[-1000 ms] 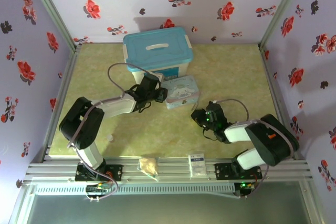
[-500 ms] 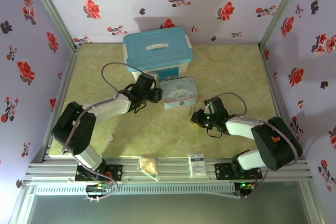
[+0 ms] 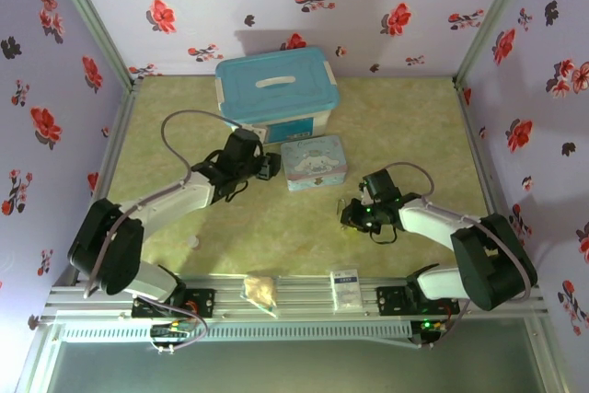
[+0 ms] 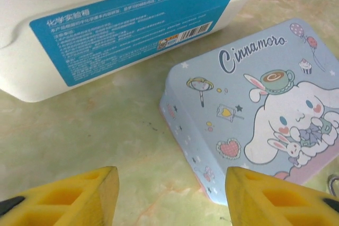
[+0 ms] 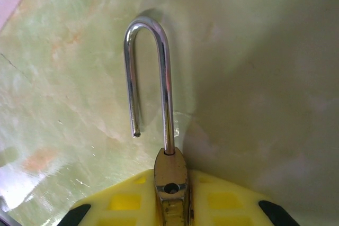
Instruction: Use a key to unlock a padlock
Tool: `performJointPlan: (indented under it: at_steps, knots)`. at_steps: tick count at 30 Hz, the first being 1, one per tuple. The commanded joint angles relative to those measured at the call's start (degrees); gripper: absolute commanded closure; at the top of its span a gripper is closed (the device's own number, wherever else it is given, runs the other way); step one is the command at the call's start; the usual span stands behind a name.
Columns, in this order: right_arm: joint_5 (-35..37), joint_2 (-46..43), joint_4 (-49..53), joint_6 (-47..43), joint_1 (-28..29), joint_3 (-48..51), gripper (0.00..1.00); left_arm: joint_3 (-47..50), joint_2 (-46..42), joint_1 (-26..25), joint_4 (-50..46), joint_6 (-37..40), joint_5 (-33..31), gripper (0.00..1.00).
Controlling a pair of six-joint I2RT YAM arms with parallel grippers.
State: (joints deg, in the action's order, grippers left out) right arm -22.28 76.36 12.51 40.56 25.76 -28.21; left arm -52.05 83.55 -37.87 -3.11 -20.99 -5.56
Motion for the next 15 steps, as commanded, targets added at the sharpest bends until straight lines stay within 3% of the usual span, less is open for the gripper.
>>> performJointPlan:
  at_steps: [1, 15]
  knots:
    - [6.4, 1.1, 17.1, -1.7, -0.1, 0.8, 0.75, 1.6, -2.0, 0.4, -1.2, 0.3, -0.7, 0.43]
    - [13.0, -0.8, 20.4, -2.9, 0.3, -1.9, 0.62, 5.6, -7.7, 3.4, -1.8, -0.3, -0.9, 0.40]
